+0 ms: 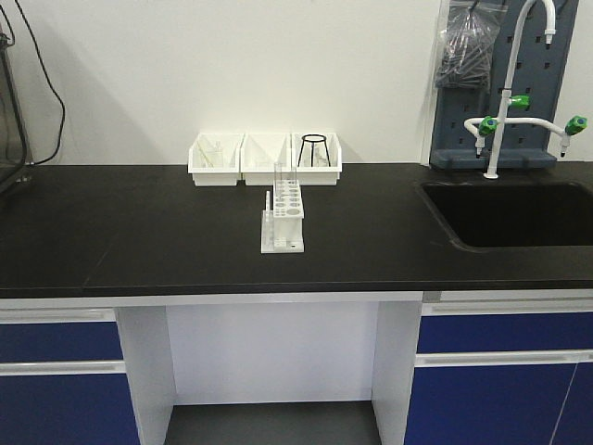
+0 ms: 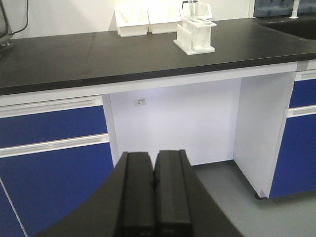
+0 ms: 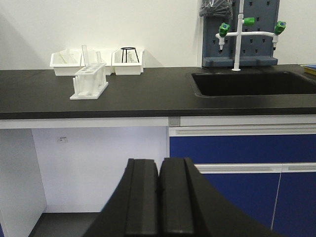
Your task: Flip and reinsert test tube from rack
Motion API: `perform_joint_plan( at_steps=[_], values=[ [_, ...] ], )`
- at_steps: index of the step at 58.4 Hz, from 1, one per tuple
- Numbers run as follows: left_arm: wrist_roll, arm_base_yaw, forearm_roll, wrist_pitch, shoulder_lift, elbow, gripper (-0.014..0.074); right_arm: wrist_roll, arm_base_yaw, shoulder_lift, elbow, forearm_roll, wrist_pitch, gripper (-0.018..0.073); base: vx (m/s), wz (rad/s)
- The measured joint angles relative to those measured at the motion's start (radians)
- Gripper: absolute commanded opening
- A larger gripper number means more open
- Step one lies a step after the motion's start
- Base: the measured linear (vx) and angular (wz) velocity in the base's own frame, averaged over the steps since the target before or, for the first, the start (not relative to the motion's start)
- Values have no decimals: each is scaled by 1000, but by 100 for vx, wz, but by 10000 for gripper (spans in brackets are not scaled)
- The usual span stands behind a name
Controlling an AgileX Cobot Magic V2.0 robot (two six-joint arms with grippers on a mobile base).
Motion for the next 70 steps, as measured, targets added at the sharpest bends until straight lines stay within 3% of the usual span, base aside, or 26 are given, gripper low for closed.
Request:
perform_joint_plan(
  at_steps=[32,70],
  values=[
    [0,0,0,0,0,0,-7,0,0,0,0,0,0,-11,11,-2],
    [0,0,0,0,0,0,-7,0,0,0,0,0,0,-11,35,1]
  ],
)
